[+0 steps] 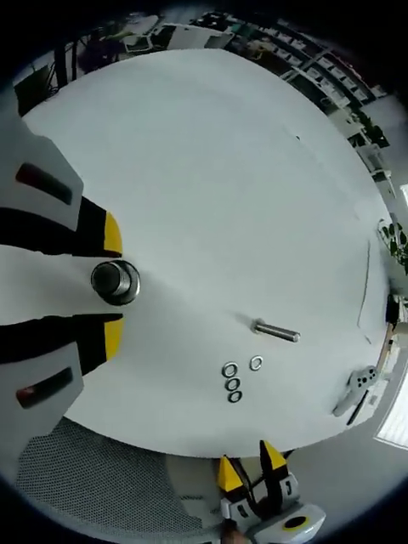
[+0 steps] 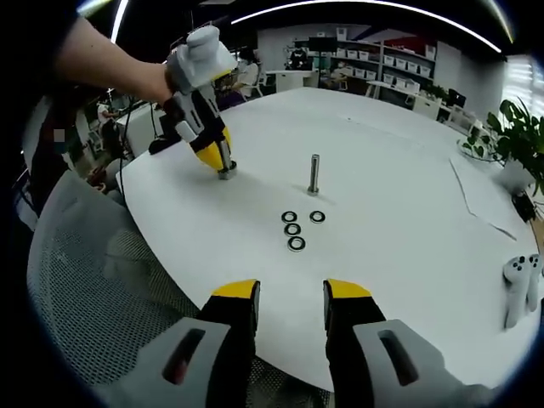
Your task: Place the washer onto the threaded stud by aligning its center hole with the stud, sliding it down to the base, and recovering from edge contact or off-axis alignment until the washer reaches the visible bottom stop.
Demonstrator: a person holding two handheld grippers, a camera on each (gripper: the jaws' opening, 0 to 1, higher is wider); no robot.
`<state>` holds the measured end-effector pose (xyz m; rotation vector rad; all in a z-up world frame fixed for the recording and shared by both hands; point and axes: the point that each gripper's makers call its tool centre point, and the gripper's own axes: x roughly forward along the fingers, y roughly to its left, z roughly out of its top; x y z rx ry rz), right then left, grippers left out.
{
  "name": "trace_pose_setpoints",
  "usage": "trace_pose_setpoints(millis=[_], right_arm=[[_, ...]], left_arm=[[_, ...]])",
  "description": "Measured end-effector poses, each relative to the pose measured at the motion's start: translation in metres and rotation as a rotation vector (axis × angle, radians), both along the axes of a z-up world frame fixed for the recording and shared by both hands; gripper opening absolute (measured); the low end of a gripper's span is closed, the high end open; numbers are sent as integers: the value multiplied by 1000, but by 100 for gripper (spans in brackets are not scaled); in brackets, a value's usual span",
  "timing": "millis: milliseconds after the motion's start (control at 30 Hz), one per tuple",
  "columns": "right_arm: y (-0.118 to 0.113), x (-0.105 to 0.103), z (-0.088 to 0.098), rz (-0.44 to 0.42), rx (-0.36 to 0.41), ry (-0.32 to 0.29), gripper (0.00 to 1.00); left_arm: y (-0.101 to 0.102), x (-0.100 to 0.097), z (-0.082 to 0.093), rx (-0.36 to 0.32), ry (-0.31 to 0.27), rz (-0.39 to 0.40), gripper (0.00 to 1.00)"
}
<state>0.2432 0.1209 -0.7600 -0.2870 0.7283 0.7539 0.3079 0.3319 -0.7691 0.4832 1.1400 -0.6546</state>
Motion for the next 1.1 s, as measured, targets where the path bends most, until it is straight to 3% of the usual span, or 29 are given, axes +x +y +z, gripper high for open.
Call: trace_pose_setpoints(millis=[67,400,600,867,1100], right_arm=[[1,0,0,1,7,3,33],[6,-3,2,19,17,0,33],[6,-4,2,20,21,3,33],[7,-5,1,22,20,8,33],[5,-5,-2,22,6,18,33]], left_arm=[[-1,2,7,-24,-56,26,29],[15,-13,41,-71,-181,154,31],[24,-26,54,-98,-218,218,31],[25,-41,73,-144,-319,259,30],[25,-58,81,-234,-366,326,30]])
